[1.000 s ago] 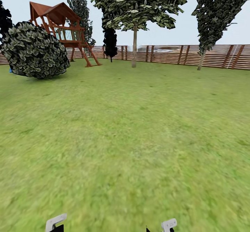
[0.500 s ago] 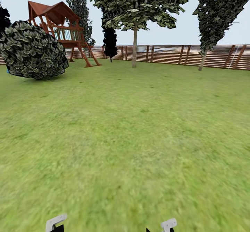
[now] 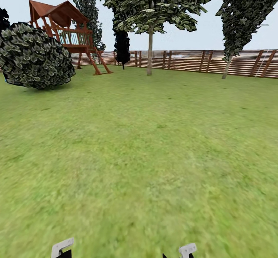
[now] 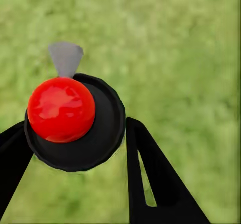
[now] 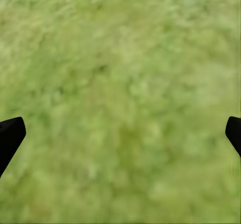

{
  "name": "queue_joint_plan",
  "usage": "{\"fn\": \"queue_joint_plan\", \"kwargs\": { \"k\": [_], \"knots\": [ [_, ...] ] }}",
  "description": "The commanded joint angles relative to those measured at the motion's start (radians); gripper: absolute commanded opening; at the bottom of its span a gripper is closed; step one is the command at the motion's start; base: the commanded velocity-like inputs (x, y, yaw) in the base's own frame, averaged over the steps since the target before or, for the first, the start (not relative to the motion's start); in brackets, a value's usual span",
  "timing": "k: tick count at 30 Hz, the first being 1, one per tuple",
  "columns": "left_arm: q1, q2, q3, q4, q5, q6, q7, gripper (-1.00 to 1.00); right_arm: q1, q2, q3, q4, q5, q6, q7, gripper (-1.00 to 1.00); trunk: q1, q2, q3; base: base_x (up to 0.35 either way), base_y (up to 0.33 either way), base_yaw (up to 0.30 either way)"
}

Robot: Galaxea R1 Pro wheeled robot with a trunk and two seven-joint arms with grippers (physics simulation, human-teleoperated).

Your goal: In the garden, pick up the pesticide atomizer on the floor and spray pesticide onto both trees until each tree trunk is fully covered.

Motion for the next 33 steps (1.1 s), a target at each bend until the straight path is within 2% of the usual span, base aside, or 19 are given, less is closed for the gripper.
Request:
{"fn": "queue_joint_plan", "kwargs": {
  "k": [1,33],
  "knots": [
    [-0.001,0.001,-0.002,0.001,0.003,-0.004,0.003,-1.00,0.000,0.000,-0.009,0.000,0.006,-0.002,0.004,1.00,0.001,0.000,-0.001,0.338,0.000,0.000],
    [-0.001,0.001,-0.002,0.002,0.002,-0.004,0.004,-1.00,0.000,0.000,-0.009,0.000,0.006,-0.002,0.004,1.00,0.001,0.000,-0.001,0.338,0.000,0.000]
  ]
}}
